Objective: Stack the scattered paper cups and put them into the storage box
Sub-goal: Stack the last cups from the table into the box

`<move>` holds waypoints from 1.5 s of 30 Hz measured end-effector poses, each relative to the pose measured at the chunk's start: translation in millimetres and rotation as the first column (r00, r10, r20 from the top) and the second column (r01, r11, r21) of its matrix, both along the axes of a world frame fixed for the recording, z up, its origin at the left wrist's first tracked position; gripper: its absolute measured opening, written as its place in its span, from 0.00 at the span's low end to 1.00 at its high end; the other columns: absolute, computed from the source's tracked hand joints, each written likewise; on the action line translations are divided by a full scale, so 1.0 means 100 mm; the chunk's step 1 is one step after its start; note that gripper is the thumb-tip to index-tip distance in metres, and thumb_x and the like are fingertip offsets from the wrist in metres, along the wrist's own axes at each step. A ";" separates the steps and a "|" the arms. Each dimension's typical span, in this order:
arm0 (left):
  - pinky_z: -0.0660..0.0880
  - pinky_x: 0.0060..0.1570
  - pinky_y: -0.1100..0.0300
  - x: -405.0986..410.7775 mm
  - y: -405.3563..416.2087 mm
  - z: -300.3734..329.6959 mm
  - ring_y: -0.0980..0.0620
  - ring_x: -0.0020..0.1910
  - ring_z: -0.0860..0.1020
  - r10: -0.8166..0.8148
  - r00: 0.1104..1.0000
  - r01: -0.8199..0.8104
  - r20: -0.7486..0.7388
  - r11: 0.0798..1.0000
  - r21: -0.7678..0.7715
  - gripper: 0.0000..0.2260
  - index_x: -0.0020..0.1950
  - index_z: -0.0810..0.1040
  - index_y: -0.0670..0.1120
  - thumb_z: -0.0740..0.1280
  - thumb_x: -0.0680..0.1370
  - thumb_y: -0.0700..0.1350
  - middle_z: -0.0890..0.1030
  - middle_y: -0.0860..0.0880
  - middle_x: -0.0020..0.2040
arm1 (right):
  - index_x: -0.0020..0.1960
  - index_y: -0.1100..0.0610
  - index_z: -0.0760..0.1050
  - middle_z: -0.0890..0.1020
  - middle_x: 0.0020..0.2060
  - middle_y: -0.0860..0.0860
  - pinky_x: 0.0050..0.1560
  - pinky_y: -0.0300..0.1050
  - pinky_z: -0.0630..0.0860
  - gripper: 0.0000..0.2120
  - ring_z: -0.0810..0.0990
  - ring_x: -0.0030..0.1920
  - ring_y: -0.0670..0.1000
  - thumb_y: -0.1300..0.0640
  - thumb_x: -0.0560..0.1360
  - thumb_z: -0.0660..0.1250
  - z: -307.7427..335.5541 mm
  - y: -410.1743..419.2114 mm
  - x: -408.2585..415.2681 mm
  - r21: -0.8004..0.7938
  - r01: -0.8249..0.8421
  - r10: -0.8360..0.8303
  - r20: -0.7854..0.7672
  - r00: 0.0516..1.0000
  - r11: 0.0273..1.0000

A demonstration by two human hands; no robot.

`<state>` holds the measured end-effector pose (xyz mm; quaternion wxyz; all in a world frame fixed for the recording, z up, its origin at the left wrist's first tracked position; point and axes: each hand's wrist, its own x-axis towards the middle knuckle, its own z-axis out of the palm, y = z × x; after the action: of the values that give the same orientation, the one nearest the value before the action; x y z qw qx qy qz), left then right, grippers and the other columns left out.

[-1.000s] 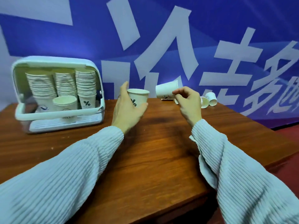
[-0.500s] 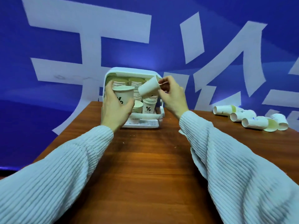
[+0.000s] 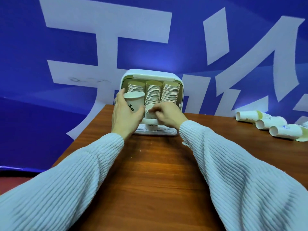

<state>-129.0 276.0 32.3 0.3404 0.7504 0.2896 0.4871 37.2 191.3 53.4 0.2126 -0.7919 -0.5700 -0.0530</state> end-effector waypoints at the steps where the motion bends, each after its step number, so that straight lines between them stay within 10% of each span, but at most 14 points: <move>1: 0.69 0.68 0.53 0.03 0.01 0.01 0.47 0.71 0.70 -0.007 1.000 0.007 0.000 1.000 -0.002 0.38 0.80 0.58 0.48 0.73 0.75 0.51 0.71 0.47 0.74 | 0.62 0.51 0.85 0.86 0.59 0.47 0.68 0.52 0.76 0.19 0.82 0.63 0.52 0.61 0.77 0.62 -0.01 0.00 0.00 0.011 0.001 0.000 -0.016 1.000 1.000; 13: 0.69 0.63 0.56 0.57 0.05 0.29 0.49 0.68 0.73 -0.007 0.999 0.004 0.037 0.998 0.070 0.36 0.76 0.65 0.49 0.78 0.72 0.47 0.75 0.49 0.69 | 0.67 0.49 0.79 0.84 0.58 0.44 0.60 0.46 0.79 0.14 0.80 0.57 0.43 0.52 0.82 0.66 -0.23 -0.34 0.07 0.407 0.108 -0.014 -0.227 0.974 0.907; 21: 0.70 0.65 0.41 0.74 0.09 0.02 0.41 0.64 0.74 0.076 0.862 0.018 -0.501 0.984 0.179 0.34 0.66 0.82 0.49 0.48 0.80 0.70 0.76 0.44 0.67 | 0.67 0.46 0.78 0.83 0.56 0.42 0.59 0.50 0.80 0.13 0.79 0.55 0.43 0.49 0.83 0.65 -0.43 -0.56 0.19 0.369 0.149 -0.038 -0.290 0.956 0.918; 29: 0.67 0.67 0.44 0.79 0.07 -0.04 0.42 0.69 0.71 0.180 0.783 -0.015 -0.595 0.962 0.271 0.24 0.70 0.80 0.49 0.55 0.82 0.59 0.76 0.46 0.70 | 0.66 0.47 0.78 0.82 0.56 0.41 0.54 0.41 0.76 0.12 0.78 0.53 0.40 0.50 0.83 0.65 -0.49 -0.64 0.16 0.387 0.131 -0.008 -0.301 0.954 0.913; 37: 0.68 0.68 0.44 0.89 -0.47 -0.23 0.45 0.71 0.67 0.142 0.950 0.058 -0.277 0.795 0.604 0.19 0.67 0.78 0.51 0.65 0.78 0.54 0.75 0.47 0.67 | 0.65 0.47 0.78 0.83 0.55 0.42 0.59 0.50 0.80 0.11 0.80 0.56 0.44 0.50 0.83 0.65 -0.48 -0.90 0.34 0.425 0.184 -0.038 -0.329 0.944 0.886; 45: 0.68 0.70 0.46 1.53 -1.30 -0.37 0.48 0.69 0.68 -0.144 0.949 0.255 -0.279 0.873 0.417 0.18 0.68 0.78 0.51 0.64 0.78 0.52 0.75 0.48 0.67 | 0.63 0.46 0.78 0.83 0.55 0.41 0.61 0.50 0.80 0.10 0.80 0.57 0.42 0.51 0.82 0.66 -0.56 -1.66 0.84 0.440 0.313 -0.169 -0.336 0.927 0.842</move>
<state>24.5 146.3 -4.6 0.1701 0.8874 0.1289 0.4086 121.5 24.9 -2.6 0.4756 -0.7779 -0.3965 -0.1070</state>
